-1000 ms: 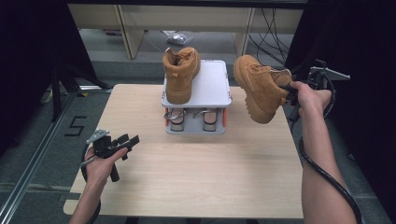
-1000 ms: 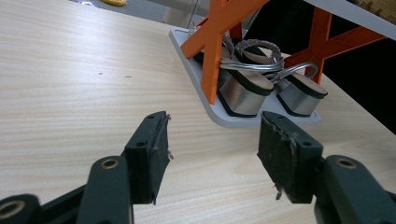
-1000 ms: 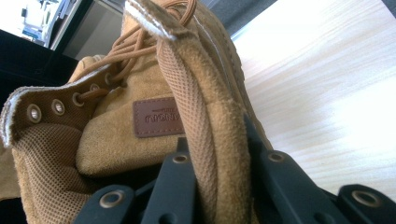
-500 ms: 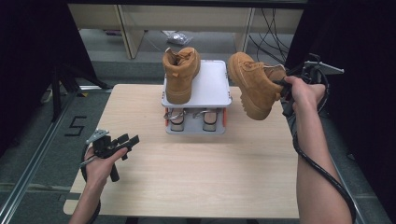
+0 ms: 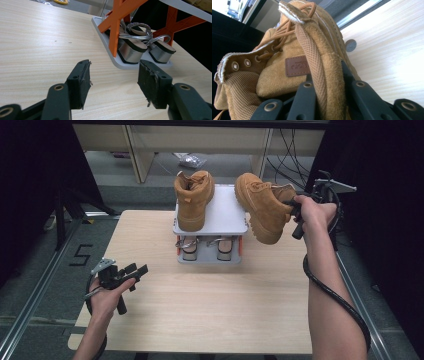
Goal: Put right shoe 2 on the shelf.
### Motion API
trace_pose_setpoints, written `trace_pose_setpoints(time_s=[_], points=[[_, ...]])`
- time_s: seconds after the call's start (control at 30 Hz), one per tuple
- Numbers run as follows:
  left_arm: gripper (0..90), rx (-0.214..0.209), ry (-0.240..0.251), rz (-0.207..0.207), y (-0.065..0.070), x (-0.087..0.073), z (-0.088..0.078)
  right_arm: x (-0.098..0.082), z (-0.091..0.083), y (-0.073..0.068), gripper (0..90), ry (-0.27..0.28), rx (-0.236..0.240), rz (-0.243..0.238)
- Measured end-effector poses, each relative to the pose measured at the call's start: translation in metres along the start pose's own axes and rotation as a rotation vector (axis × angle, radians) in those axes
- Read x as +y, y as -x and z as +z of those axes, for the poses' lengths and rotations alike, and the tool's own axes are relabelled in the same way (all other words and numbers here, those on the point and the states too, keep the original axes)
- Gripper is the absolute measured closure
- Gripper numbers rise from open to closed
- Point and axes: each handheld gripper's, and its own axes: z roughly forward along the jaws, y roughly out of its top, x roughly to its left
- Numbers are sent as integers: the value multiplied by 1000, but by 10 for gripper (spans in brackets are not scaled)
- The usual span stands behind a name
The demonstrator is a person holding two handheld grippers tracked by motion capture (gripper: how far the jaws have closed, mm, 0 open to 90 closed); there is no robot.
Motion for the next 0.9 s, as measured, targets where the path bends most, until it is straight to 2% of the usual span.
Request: trace_pose_setpoints(time_s=[0.03,0.07,0.1,0.23,0.27,0.3,0.33,0.47,0.5,0.53,0.7,0.73,0.8,0.87,0.9], points=[[422,0,1,0,0,0,0,0,2,-2,813,11,25,17],[422,0,0,0,0,0,0,-1,4,-4,813,7,15,-3],[422,0,1,0,0,0,0,-1,6,-6,813,9,19,6],[423,-2,1,2,-1,1,-1,-3,12,-14,811,-2,15,-8],[423,-1,0,2,-2,1,-1,-2,13,-17,811,-4,0,-6],[423,-1,2,2,-2,1,-1,-3,15,-18,810,4,18,-7],[423,-1,1,1,-2,1,-1,-3,16,-21,811,-4,2,-7],[423,-2,3,-3,-2,0,-1,-4,20,-30,809,12,-3,-21],[423,-3,4,-3,-2,1,-2,-3,21,-33,809,1,-23,-13],[423,-4,5,-3,-2,1,-2,-4,21,-34,808,0,-19,-33],[424,-1,8,-6,-4,1,-2,-6,28,-44,806,4,-20,-19],[424,-2,9,-8,-4,1,-2,-7,30,-45,805,-2,-26,-33],[424,-2,10,-8,-4,1,-3,-7,32,-49,801,4,-11,-17],[424,-2,11,-8,-5,1,-3,-7,32,-52,796,3,-26,-52],[424,-1,11,-8,-5,1,-3,-7,33,-55,791,4,-31,-45]])
